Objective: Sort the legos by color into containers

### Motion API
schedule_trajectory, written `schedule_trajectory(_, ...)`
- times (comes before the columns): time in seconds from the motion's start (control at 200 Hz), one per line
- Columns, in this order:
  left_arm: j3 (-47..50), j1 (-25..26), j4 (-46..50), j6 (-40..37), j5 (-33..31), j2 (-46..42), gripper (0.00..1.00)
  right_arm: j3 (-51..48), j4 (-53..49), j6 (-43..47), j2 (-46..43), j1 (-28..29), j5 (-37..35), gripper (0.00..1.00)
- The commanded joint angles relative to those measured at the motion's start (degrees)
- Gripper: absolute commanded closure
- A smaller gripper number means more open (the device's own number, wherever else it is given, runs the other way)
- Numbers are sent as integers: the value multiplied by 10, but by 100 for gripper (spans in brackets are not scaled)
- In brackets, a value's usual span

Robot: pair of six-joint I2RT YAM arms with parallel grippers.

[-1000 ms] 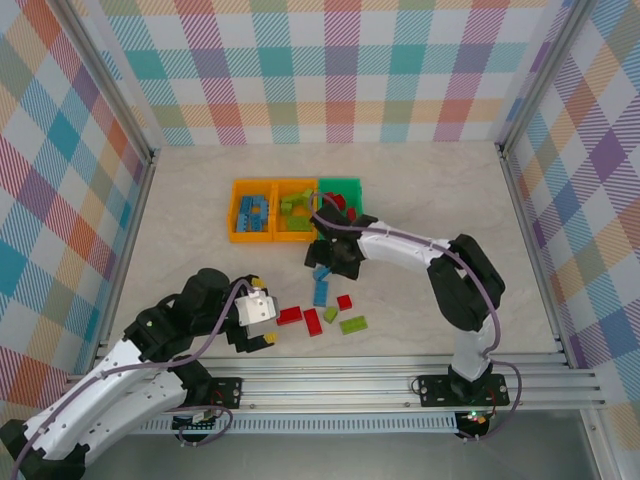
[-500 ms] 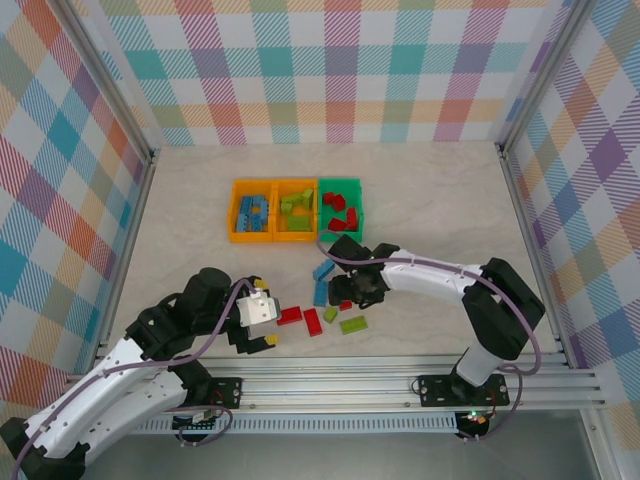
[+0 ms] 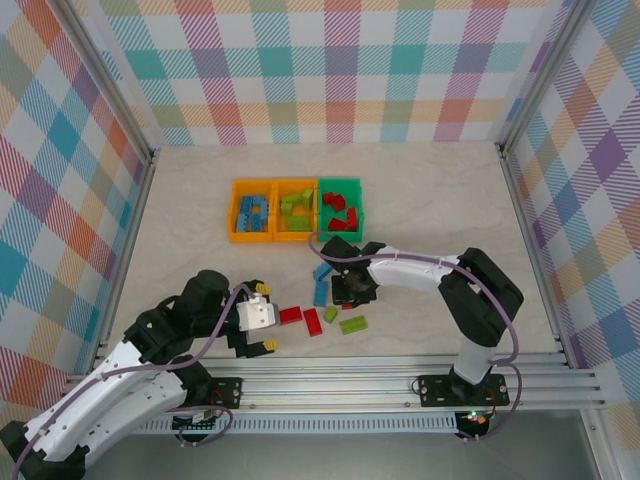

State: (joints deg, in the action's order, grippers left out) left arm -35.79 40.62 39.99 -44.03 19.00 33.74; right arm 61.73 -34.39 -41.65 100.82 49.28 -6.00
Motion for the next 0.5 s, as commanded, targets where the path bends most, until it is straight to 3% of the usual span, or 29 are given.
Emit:
schedule_trajectory(0.0, 10, -7, -4, -20, 24, -8, 0, 5, -15, -13, -19, -17, -5, 70)
schedule_trajectory(0.23, 17, -18, -16, -22, 19, -16, 0, 62, 50, 80, -98, -41, -60, 71)
schedule_trajectory(0.33, 23, -25, -28, -18, 23, -19, 0, 112, 91, 133, -74, -71, -91, 71)
schedule_trajectory(0.495, 33, -28, -39, -11, 23, -21, 0, 204, 149, 196, 4, -132, -78, 70)
